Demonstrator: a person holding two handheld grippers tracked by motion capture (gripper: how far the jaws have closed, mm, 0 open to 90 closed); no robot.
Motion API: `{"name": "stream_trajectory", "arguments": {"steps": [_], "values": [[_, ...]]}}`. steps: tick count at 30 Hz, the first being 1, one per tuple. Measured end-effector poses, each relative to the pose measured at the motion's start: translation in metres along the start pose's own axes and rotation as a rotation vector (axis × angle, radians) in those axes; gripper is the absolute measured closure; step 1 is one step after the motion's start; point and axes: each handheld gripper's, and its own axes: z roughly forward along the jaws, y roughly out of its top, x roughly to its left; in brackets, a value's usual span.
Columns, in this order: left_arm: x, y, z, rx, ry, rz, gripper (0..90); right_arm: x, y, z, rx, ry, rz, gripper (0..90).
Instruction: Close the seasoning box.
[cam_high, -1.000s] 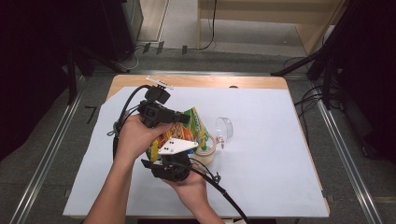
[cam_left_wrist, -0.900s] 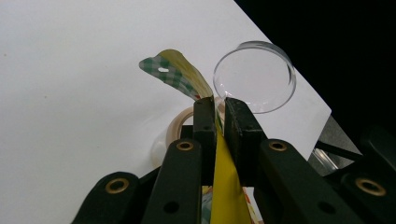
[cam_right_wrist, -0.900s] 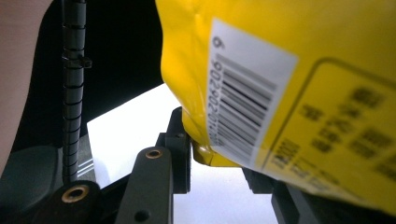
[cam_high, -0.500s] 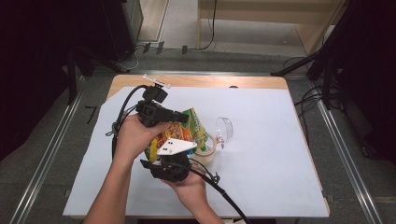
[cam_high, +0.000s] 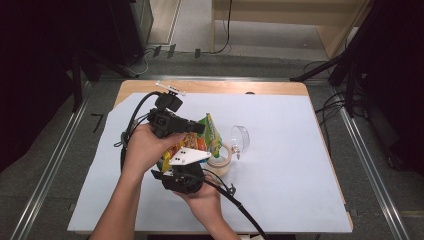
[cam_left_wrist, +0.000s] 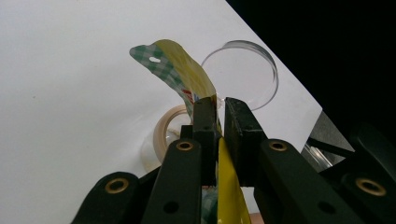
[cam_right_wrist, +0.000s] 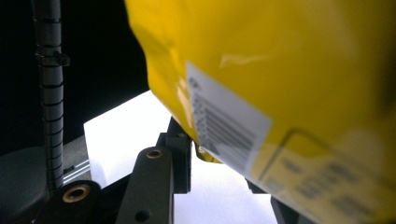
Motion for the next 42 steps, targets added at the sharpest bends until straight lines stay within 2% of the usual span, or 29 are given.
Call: {"name": "stream_trajectory", "arguments": {"steps": [12, 25, 32, 42], "values": [[-0.0005, 0.0002, 0.0021, 0.001, -0.012, -0.005, 83.3, -0.0027, -0.0016, 0.0007, 0.002, -0.004, 0.004, 69.9], [0.0043, -0.0002, 0.0019, 0.004, -0.037, -0.027, 83.4, -0.0023, -0.0017, 0.0011, 0.004, -0.006, -0.007, 70.2], [0.0063, -0.0006, 0.0017, 0.004, -0.055, -0.052, 83.4, -0.0022, -0.0019, 0.0013, 0.006, -0.005, -0.008, 70.3], [0.0072, -0.0004, 0.0018, 0.005, -0.052, -0.048, 83.2, -0.0021, -0.0018, 0.0012, 0.007, -0.005, -0.008, 70.3]]}}
